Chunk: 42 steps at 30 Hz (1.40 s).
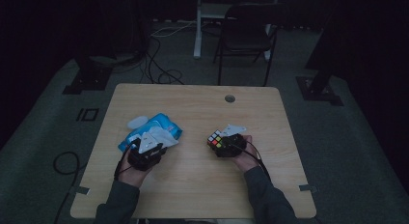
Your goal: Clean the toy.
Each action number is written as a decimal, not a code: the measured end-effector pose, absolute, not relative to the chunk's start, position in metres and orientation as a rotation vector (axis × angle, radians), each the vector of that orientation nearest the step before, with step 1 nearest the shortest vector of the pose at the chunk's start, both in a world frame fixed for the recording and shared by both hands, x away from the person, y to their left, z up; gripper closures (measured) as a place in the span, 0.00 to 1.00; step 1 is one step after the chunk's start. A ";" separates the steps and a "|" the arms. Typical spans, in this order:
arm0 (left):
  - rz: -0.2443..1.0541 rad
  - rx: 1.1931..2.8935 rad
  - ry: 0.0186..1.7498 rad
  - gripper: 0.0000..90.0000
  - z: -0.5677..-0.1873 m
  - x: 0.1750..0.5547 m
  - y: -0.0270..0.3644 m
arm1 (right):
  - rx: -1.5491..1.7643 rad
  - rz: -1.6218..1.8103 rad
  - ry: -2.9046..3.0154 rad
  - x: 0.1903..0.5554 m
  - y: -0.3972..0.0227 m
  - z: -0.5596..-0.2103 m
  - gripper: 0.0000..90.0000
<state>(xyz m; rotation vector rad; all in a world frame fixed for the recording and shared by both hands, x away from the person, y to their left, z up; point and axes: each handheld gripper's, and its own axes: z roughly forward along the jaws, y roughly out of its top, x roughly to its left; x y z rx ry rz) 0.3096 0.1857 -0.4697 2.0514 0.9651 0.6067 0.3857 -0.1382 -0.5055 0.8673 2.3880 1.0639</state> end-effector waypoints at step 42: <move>0.751 2.246 0.983 0.53 -0.486 0.380 0.200 | 0.875 1.074 2.387 0.384 -0.141 -0.506 0.38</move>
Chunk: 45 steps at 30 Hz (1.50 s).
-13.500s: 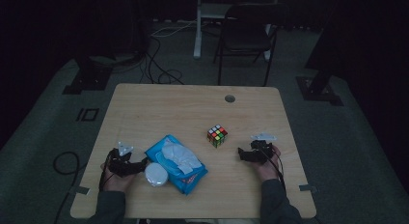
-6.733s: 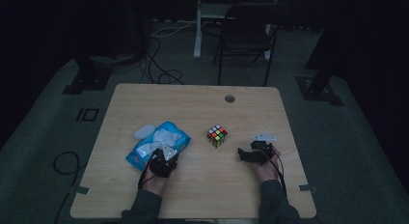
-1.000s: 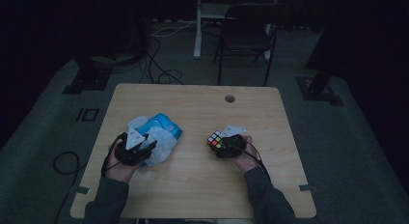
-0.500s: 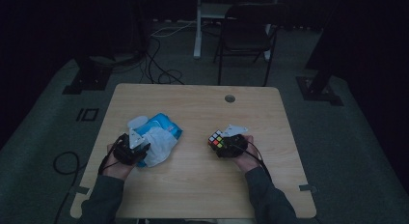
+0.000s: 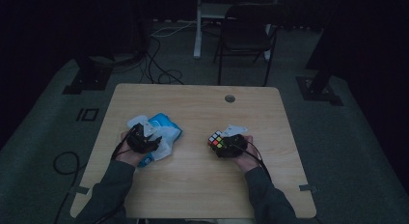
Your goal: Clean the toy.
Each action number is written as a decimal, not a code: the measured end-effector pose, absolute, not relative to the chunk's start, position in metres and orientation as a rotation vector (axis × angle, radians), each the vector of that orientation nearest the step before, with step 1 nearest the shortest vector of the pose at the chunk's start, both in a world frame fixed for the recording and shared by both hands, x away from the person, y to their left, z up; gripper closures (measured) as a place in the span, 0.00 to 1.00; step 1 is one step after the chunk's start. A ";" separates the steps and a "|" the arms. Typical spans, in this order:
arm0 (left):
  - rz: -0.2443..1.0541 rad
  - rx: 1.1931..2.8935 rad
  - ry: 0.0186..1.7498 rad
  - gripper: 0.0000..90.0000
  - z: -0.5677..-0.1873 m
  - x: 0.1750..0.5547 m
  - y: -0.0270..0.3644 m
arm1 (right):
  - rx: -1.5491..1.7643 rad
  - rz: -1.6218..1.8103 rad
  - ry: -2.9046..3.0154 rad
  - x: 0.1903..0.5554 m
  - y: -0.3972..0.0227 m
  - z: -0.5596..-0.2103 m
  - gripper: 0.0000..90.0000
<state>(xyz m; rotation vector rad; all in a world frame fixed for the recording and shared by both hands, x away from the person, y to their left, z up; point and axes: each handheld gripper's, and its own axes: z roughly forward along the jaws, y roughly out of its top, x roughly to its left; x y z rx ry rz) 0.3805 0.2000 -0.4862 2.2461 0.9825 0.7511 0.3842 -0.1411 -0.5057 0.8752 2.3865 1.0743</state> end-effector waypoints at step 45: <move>0.614 2.075 0.906 0.97 -0.444 0.375 0.207 | 0.807 1.085 2.385 0.376 -0.141 -0.502 0.38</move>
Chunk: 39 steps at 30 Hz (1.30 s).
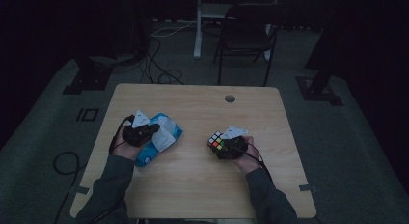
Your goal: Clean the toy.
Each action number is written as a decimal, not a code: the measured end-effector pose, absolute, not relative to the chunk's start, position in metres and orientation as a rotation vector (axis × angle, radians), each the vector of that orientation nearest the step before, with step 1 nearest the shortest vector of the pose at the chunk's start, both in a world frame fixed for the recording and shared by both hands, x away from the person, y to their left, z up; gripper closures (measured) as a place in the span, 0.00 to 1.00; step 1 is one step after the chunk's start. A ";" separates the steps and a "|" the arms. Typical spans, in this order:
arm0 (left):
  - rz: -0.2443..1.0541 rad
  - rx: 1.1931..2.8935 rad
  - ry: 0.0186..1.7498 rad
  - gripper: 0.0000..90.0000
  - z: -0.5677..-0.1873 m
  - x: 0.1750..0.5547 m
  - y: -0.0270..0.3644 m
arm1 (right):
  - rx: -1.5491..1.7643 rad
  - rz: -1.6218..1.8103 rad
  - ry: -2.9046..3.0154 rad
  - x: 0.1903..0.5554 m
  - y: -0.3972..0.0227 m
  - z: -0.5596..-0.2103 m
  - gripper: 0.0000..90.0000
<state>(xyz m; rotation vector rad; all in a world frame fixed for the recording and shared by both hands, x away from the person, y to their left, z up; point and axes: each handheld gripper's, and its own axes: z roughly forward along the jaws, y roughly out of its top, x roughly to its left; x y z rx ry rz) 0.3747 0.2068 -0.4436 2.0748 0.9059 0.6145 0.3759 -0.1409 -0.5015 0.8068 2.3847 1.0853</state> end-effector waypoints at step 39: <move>0.540 2.078 0.687 0.97 -0.426 0.364 0.137 | 0.478 1.011 2.365 0.335 -0.113 -0.504 0.38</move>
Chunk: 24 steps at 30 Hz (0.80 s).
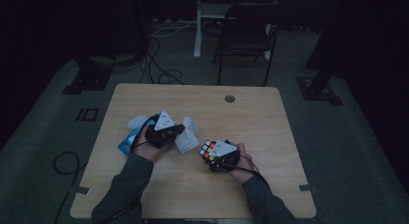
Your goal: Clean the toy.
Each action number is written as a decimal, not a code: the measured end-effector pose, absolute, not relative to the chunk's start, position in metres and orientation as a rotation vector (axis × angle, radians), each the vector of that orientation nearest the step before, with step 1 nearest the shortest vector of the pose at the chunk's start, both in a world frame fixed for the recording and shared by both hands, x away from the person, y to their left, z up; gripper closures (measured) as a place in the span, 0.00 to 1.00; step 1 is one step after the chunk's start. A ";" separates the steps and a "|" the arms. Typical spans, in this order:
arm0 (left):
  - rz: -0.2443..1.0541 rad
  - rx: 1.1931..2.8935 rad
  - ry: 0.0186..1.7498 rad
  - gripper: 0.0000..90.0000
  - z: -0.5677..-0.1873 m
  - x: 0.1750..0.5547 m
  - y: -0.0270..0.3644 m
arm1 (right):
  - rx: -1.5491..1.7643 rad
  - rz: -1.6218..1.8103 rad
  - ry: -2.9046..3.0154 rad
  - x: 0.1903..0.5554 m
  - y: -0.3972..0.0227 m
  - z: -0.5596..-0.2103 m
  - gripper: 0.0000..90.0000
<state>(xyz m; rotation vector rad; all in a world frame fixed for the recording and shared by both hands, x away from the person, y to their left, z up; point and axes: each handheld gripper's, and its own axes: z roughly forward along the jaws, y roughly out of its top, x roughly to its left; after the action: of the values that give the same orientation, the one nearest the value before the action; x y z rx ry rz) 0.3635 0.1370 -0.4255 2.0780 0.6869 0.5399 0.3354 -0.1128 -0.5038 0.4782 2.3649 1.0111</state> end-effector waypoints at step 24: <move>0.453 2.123 0.605 0.97 -0.440 0.365 0.090 | 0.304 0.956 2.267 0.314 -0.092 -0.507 0.38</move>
<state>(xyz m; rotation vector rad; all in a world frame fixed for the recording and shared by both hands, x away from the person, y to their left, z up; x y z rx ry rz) 0.3646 0.0905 -0.4398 2.1233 0.6051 0.4527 0.3142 -0.0922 -0.5068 0.3041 2.2670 0.9555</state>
